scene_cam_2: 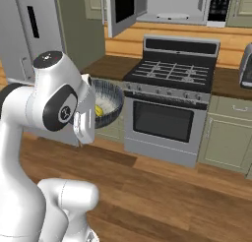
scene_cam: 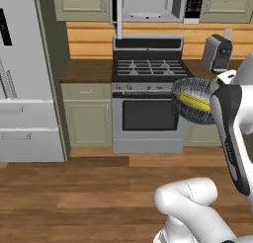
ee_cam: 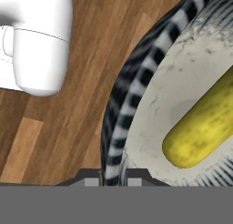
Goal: Pick the cucumber from the sink and place it in the bowl. Then pick the bowl and place it in the microwave. Then close the microwave door and press the start button.
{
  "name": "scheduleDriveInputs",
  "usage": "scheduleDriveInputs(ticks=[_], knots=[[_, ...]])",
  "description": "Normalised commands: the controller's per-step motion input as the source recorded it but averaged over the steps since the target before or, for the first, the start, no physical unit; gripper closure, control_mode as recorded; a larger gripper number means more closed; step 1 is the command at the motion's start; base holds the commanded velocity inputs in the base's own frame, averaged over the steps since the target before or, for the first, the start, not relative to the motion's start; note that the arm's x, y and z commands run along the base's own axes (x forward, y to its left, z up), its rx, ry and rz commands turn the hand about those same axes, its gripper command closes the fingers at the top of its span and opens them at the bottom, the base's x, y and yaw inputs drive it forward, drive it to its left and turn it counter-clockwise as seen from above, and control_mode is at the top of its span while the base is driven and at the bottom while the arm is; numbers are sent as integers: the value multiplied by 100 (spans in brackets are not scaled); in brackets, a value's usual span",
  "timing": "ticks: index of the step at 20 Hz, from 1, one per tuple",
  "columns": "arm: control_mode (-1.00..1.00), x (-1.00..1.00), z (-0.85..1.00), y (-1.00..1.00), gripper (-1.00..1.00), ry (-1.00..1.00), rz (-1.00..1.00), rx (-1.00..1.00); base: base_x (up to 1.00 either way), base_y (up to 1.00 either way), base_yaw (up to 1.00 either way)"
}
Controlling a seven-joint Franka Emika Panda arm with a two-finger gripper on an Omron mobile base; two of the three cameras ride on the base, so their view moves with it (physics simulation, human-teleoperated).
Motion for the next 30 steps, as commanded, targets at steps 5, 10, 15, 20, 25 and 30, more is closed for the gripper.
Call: scheduleDriveInputs(ticks=[5, 10, 15, 20, 25, 30], knots=[[100, 0, 0, 0, 100, 0, 0, 0, 100, -3, -18], [100, 0, 0, 0, 100, 0, 0, 0, 100, -7, -12], [100, 0, 0, 0, 100, 0, 0, 0, 100, -11, -8], [100, 0, 0, 0, 100, 0, 0, 0, 100, -8, -6], [100, 0, 0, 0, 100, 0, 0, 0, 100, -22, 3], [100, 0, 0, 0, 100, 0, 0, 0, 30, -51, 34]])
